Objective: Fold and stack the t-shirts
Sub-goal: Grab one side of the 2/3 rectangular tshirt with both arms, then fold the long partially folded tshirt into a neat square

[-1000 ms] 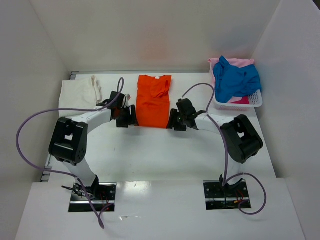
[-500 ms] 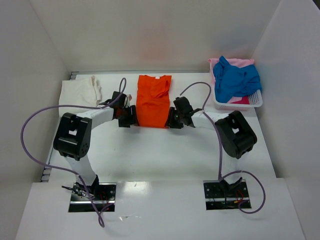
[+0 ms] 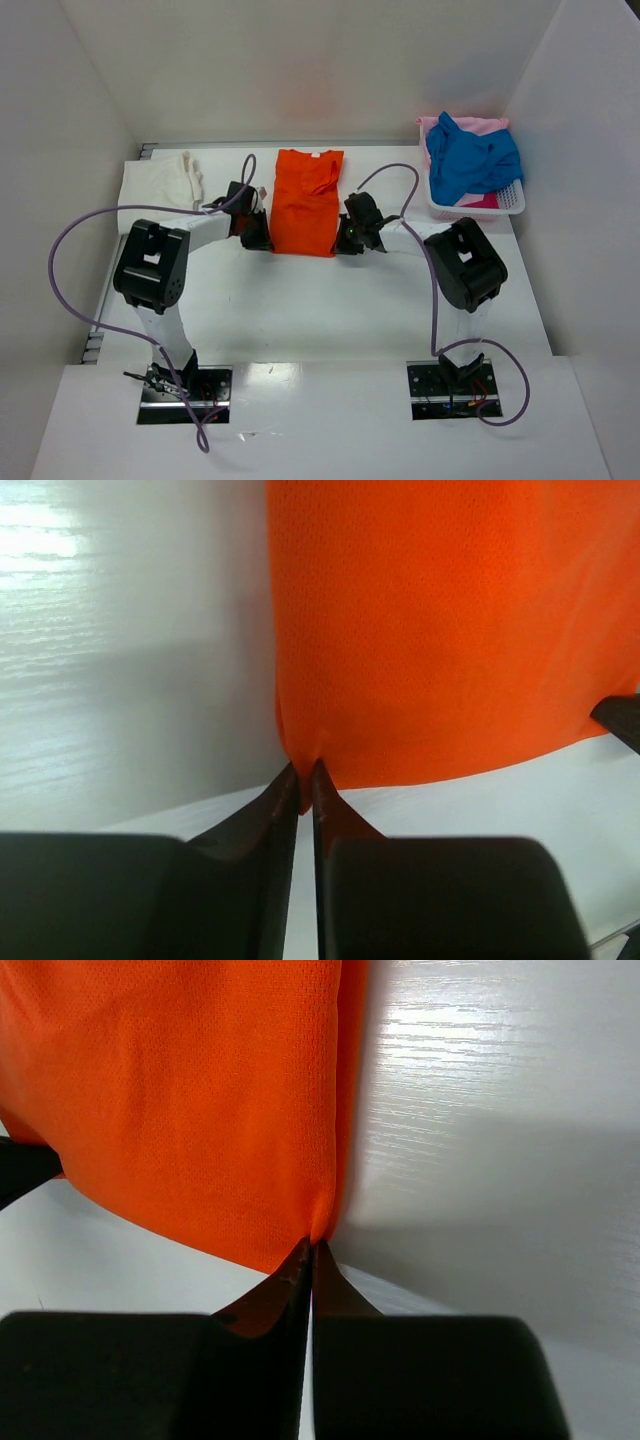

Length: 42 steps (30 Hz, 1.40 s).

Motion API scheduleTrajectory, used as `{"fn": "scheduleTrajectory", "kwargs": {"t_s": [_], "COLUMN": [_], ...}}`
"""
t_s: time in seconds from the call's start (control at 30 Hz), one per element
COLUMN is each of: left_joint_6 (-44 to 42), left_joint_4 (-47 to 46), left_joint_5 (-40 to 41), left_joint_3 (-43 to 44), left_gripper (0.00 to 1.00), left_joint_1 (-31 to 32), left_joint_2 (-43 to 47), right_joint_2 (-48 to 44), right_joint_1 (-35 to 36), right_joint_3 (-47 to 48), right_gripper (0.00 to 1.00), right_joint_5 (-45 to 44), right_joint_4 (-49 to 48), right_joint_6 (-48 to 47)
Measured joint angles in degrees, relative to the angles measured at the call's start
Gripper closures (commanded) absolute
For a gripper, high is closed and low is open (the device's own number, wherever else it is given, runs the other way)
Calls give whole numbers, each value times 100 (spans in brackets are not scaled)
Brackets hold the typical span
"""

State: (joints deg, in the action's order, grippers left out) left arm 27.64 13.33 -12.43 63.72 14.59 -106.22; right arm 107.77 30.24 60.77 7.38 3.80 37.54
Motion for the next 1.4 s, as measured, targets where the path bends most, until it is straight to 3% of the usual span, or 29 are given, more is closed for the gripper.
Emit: {"fn": "scheduleTrajectory", "kwargs": {"t_s": [0.07, 0.27, 0.5, 0.73, 1.0, 1.2, 1.4], "left_joint_6": [-3, -2, 135, 493, 862, 834, 697], "left_joint_4": [-4, 2, 345, 835, 1753, 1889, 1865], "left_joint_5": [-33, -29, 44, 79, 383, 406, 425], "left_joint_3": [34, 3, -455, -747, -674, 140, 544], "left_gripper": [100, 100, 100, 100, 100, 100, 100], "left_joint_1": [3, 66, 543, 1065, 1058, 923, 513], "left_joint_2": [-39, 11, 639, 1644, 3585, 3331, 2363], "right_joint_2": [0, -71, -867, -1738, -3108, -3101, -2212], "right_joint_1": [0, 0, 130, 522, 823, 707, 399], "right_joint_3": [0, -71, -663, -891, -747, 83, 622], "right_gripper": [100, 100, 100, 100, 100, 100, 100], "right_joint_5": [-2, -4, -87, -132, -422, -621, -655], "right_joint_4": [4, 26, 248, 543, 1210, 1380, 1372], "right_joint_6": [4, 10, 82, 345, 632, 421, 96]}}
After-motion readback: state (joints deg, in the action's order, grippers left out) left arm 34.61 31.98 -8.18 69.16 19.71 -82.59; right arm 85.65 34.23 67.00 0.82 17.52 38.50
